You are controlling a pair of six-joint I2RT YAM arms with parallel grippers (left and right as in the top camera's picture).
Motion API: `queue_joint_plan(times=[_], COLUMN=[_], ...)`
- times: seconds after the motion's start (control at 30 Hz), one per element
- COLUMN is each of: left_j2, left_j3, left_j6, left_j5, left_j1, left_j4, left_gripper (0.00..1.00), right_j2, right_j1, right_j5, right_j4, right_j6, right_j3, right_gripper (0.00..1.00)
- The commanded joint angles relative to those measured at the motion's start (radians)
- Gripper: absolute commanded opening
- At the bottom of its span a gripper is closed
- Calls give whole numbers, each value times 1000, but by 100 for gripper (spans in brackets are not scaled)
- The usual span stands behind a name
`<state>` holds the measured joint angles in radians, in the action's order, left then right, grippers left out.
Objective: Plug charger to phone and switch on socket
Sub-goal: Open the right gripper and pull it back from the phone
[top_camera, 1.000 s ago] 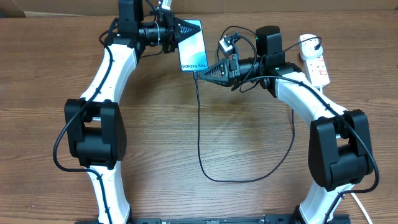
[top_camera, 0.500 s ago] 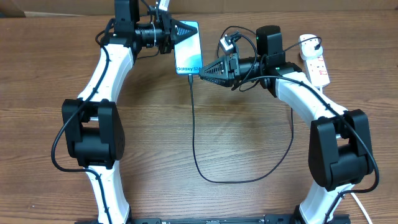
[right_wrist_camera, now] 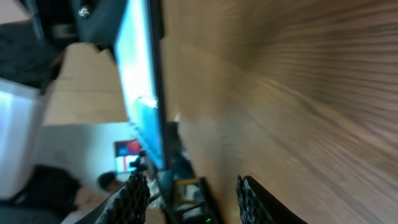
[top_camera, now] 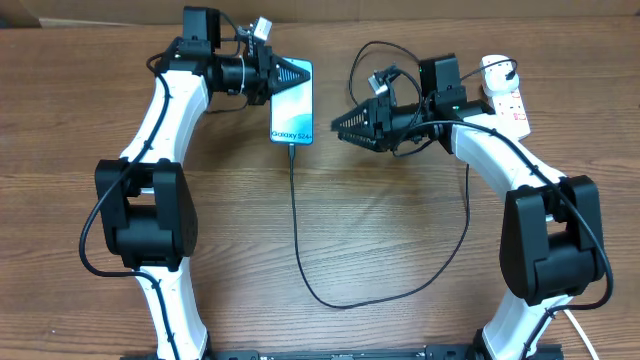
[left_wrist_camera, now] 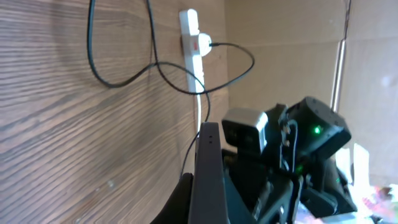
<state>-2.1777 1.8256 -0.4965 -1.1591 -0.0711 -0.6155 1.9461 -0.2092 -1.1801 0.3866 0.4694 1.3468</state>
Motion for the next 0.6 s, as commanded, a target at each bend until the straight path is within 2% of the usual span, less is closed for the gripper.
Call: queue_joint_plan(times=[0.0,0.3,0.57], left_j2=[-1,-1,-19], left_j3=[11,10,10], left_j6=[158,301,341], left_j5=[5,331,425], left_j1=[7,7,4], left_j4=[-60,-233,-254], left_gripper=[4,4,4], right_j2=[-24,-24,-24], right_j1=[5,5,3], right_j5=[150,305,451], right_j4=[59,200,293], right_j6=[-116,-206,-214], right_j3=[3,3,33], right_gripper=[46,45,45])
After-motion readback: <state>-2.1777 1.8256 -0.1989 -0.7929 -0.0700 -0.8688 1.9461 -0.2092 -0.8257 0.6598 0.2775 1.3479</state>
